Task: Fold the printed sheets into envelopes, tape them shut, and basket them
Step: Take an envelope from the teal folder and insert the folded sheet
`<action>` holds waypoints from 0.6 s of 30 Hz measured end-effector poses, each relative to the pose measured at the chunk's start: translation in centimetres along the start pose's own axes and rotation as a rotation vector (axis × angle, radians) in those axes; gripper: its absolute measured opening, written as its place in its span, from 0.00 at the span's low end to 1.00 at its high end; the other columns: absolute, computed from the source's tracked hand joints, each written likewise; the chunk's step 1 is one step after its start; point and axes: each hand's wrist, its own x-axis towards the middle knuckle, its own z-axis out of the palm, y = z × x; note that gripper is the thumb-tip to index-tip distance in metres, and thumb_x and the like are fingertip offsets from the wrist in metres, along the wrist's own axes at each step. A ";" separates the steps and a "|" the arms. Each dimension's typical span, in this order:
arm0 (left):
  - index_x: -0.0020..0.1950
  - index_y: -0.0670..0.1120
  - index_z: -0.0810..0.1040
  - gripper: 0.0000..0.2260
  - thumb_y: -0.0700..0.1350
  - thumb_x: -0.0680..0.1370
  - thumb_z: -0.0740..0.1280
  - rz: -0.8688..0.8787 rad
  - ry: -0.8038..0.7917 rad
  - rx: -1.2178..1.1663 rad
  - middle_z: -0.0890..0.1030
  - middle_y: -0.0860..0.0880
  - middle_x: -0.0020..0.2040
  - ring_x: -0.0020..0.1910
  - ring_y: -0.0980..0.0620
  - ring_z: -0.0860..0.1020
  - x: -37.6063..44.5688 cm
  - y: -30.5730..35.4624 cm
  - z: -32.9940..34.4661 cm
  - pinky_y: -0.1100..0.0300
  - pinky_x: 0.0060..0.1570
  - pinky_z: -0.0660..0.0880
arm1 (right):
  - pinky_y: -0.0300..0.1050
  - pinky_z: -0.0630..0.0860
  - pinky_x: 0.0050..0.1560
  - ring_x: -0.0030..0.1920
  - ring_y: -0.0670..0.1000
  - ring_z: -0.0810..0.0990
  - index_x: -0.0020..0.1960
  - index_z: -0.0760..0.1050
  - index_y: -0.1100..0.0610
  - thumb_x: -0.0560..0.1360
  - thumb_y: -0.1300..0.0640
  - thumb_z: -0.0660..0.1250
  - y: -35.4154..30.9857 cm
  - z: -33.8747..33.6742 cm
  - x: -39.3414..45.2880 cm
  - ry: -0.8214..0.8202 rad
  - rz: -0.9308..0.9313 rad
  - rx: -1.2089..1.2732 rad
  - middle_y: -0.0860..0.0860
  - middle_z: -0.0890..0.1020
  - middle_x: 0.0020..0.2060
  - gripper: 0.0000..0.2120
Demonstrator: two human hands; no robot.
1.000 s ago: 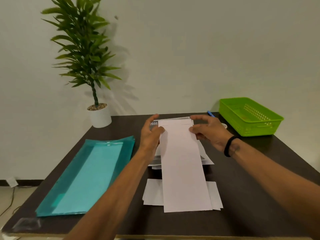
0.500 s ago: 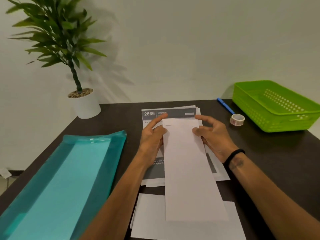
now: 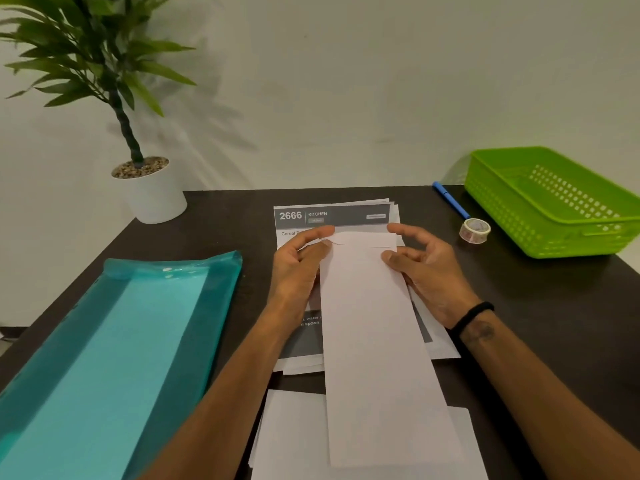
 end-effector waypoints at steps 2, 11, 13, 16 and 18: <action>0.59 0.50 0.84 0.08 0.45 0.80 0.72 0.087 0.044 0.115 0.85 0.52 0.56 0.56 0.48 0.83 -0.1 -0.2 -0.1 0.48 0.55 0.84 | 0.41 0.84 0.44 0.50 0.51 0.88 0.68 0.76 0.47 0.79 0.63 0.71 -0.1 0.0 -0.1 -0.011 0.002 -0.006 0.52 0.89 0.49 0.21; 0.59 0.47 0.84 0.10 0.49 0.80 0.73 0.360 0.158 0.381 0.84 0.52 0.57 0.56 0.54 0.81 0.0 -0.5 -0.2 0.55 0.60 0.80 | 0.36 0.82 0.44 0.48 0.47 0.88 0.69 0.76 0.46 0.77 0.62 0.73 -0.2 0.1 0.0 -0.003 -0.020 -0.093 0.52 0.89 0.44 0.23; 0.57 0.49 0.85 0.08 0.49 0.79 0.73 0.314 0.165 0.317 0.85 0.54 0.55 0.55 0.54 0.82 0.1 -0.4 -0.4 0.54 0.59 0.81 | 0.32 0.81 0.43 0.48 0.43 0.87 0.69 0.77 0.45 0.77 0.62 0.74 -0.3 0.3 -0.1 -0.003 -0.027 -0.138 0.50 0.88 0.45 0.23; 0.54 0.50 0.84 0.05 0.48 0.80 0.72 0.248 0.153 0.196 0.85 0.52 0.53 0.54 0.52 0.83 0.3 -0.4 -0.8 0.55 0.56 0.82 | 0.31 0.80 0.43 0.49 0.41 0.86 0.69 0.77 0.44 0.77 0.61 0.74 -0.4 0.4 -0.1 -0.006 -0.034 -0.170 0.48 0.86 0.51 0.24; 0.54 0.50 0.83 0.05 0.48 0.80 0.71 0.240 0.153 0.176 0.86 0.52 0.52 0.53 0.53 0.84 0.3 -0.3 -0.9 0.58 0.53 0.83 | 0.32 0.81 0.46 0.51 0.42 0.85 0.69 0.77 0.43 0.77 0.61 0.74 -0.3 0.3 -0.1 -0.002 -0.036 -0.180 0.49 0.86 0.51 0.24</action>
